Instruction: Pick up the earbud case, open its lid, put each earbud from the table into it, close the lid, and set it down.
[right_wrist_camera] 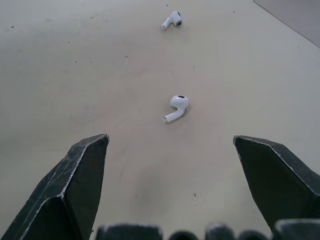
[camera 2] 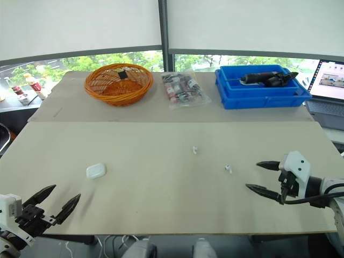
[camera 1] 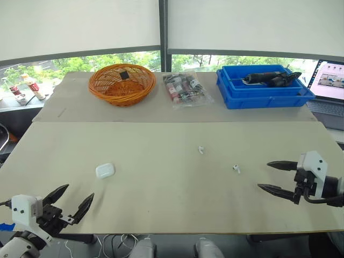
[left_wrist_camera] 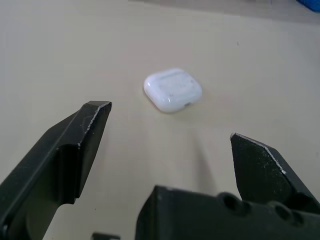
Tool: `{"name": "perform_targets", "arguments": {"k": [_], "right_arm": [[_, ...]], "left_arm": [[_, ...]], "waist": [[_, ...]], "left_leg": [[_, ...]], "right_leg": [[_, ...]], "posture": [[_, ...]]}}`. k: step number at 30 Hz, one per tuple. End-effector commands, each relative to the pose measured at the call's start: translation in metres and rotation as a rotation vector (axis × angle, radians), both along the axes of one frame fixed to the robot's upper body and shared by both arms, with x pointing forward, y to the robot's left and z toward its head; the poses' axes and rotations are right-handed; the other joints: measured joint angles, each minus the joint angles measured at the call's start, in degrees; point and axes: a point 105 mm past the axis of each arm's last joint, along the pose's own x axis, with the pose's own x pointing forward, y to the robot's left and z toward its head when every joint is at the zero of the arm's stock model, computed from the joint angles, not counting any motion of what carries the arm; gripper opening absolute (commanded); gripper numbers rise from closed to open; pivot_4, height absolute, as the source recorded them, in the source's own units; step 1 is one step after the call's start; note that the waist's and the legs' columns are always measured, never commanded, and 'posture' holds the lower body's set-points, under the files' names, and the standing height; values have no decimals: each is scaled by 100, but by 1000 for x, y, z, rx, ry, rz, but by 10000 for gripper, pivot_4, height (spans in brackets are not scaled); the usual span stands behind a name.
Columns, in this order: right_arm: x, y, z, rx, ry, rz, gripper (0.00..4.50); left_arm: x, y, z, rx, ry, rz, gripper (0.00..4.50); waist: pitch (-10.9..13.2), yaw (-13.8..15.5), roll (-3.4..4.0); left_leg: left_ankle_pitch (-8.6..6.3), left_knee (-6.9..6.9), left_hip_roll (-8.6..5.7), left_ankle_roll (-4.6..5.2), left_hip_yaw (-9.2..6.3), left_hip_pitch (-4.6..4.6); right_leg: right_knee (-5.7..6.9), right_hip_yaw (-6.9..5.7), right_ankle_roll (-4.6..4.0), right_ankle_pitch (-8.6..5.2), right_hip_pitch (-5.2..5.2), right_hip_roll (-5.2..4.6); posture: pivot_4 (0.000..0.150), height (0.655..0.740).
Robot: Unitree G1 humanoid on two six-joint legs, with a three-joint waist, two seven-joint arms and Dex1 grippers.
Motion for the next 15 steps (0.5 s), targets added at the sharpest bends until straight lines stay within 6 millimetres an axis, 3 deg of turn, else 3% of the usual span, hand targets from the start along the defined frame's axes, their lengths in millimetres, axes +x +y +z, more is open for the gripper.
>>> {"name": "perform_targets", "arguments": {"k": [1,5,9,15], "right_arm": [[4,23,35,31,-103,86,44065],[3,59,55,54,-117,237,44065],[-2,110,80,75,-100,477,44065],[4,132,93,76,-92,590,44065]], "left_arm": [[1,-14,3,-13,-41,90,45000],[4,-33,-7,-102,-41,173,45000],[22,-52,-18,-131,-16,226,45000],[45,-68,-22,-137,-11,263,45000]], "waist": [[0,-2,0],[1,-9,-2],[2,6,0],[0,84,-13]], "left_leg": [[0,0,0,0,0,0],[0,2,1,0,-3,-3],[0,7,-1,0,-5,-6],[-1,37,-5,2,-22,-28]], "right_leg": [[1,2,0,0,0,0],[2,-1,0,0,0,3],[3,-3,0,0,0,4],[1,-20,1,1,-4,2]], "posture": [[1500,7400],[1500,7400],[1500,7400],[1500,7400]]}}
